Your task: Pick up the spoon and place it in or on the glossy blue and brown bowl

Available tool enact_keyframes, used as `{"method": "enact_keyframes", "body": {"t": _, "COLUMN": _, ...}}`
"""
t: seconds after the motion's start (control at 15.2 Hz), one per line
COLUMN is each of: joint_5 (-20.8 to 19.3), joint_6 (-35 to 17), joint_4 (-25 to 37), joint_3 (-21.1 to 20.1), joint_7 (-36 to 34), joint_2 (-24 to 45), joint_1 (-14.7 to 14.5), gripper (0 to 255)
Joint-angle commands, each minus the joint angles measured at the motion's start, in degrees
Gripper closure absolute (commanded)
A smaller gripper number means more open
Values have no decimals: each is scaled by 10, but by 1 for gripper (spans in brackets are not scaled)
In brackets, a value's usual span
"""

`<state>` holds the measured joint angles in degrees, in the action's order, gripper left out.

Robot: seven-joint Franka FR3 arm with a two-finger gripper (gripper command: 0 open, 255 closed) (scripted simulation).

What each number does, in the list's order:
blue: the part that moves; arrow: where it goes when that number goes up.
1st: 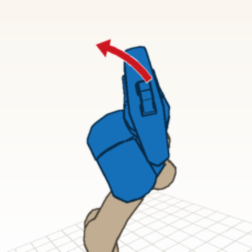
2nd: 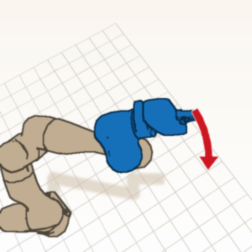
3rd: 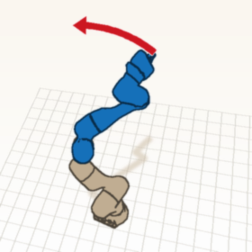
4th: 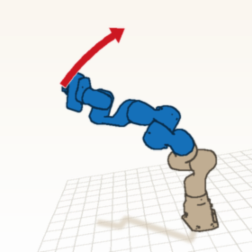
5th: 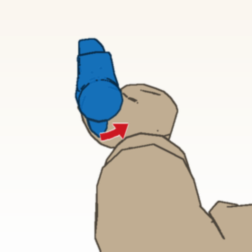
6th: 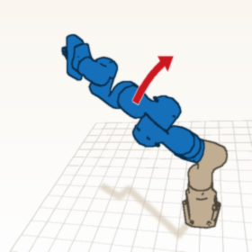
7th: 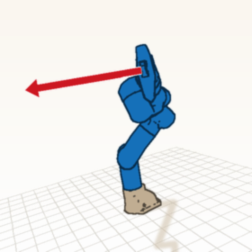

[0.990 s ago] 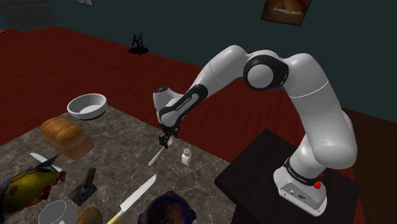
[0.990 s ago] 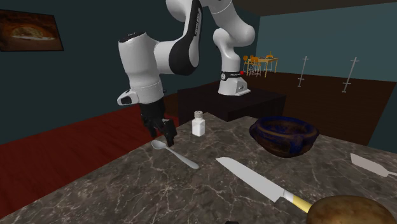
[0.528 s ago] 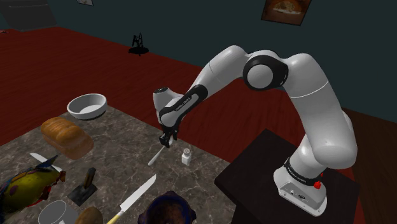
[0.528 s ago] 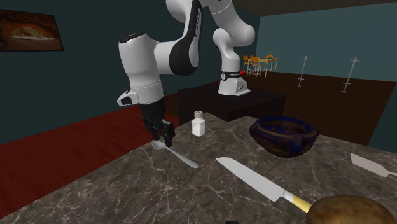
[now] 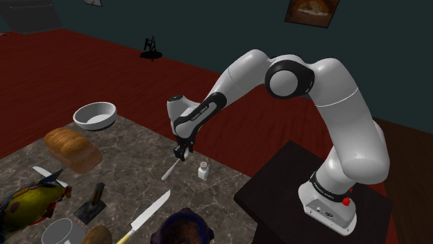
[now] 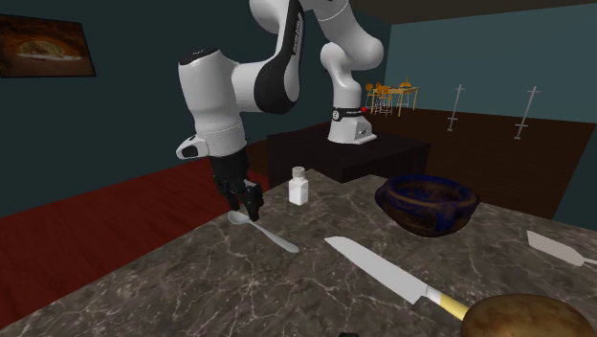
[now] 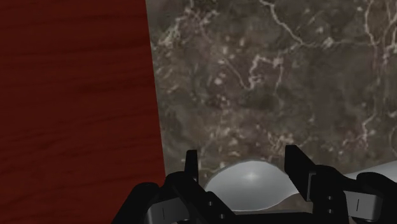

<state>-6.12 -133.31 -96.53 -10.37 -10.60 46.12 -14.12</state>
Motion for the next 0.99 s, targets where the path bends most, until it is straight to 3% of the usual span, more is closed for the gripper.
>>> {"method": "enact_keyframes", "body": {"t": 0.0, "joint_5": 0, "joint_6": 0, "joint_4": 0, "joint_3": 0, "joint_7": 0, "joint_2": 0, "joint_1": 0, "gripper": 255}}
{"method": "enact_keyframes", "body": {"t": 0.92, "joint_5": 12, "joint_6": 63, "joint_4": -19, "joint_3": -12, "joint_7": 3, "joint_2": -82, "joint_1": 9, "gripper": 255}}
